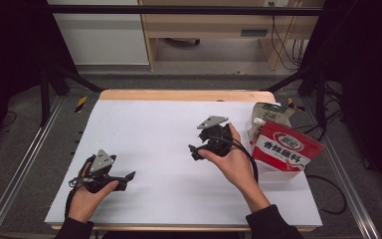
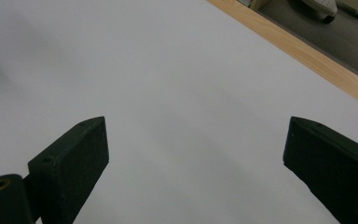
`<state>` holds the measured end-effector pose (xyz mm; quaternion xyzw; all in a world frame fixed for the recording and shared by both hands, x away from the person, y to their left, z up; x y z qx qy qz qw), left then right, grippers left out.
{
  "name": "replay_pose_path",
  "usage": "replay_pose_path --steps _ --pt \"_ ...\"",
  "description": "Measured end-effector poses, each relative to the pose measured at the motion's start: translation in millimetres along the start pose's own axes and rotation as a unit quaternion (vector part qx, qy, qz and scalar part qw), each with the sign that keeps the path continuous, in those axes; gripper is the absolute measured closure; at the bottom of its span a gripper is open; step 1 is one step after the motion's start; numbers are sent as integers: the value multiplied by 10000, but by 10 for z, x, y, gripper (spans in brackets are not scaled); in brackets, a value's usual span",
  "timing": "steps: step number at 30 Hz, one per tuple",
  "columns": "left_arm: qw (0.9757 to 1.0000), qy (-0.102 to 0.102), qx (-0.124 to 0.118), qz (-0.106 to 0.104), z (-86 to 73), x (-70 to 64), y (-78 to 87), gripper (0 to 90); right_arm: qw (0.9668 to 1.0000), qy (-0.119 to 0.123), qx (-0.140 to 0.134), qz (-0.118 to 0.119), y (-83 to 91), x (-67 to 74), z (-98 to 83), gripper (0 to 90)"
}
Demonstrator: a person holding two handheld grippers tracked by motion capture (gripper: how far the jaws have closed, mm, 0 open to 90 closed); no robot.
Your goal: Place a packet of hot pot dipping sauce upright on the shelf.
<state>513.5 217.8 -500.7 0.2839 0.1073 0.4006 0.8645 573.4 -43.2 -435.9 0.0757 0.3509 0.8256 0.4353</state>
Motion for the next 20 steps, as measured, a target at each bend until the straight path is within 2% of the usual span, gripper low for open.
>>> replay_pose_path --steps 4,6,13,16,20 --pt "10000 7 -5 -1 0 2 1 82 10000 -9 39 -11 -50 16 -36 73" --pt "10000 4 0 1 -1 5 -1 82 9998 20 156 -139 -102 9 -80 77" --pt "10000 -6 8 0 -3 2 -7 82 9999 -56 95 -80 -178 41 -135 75" --pt "10000 -4 3 -7 0 5 -10 82 9996 -5 186 -213 -224 57 -191 80" --pt "10000 -11 6 -15 2 7 -15 82 9999 -17 97 -124 -230 114 -210 75"
Point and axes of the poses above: each handheld gripper's, and its own axes: y roughly backward along the jaws, z roughly out of its top, x roughly to its left, the point moved 10 cm from there along -y, roughly forward along the jaws, and after that the axes turned 3 degrees about -z, right-handed, at the moved point
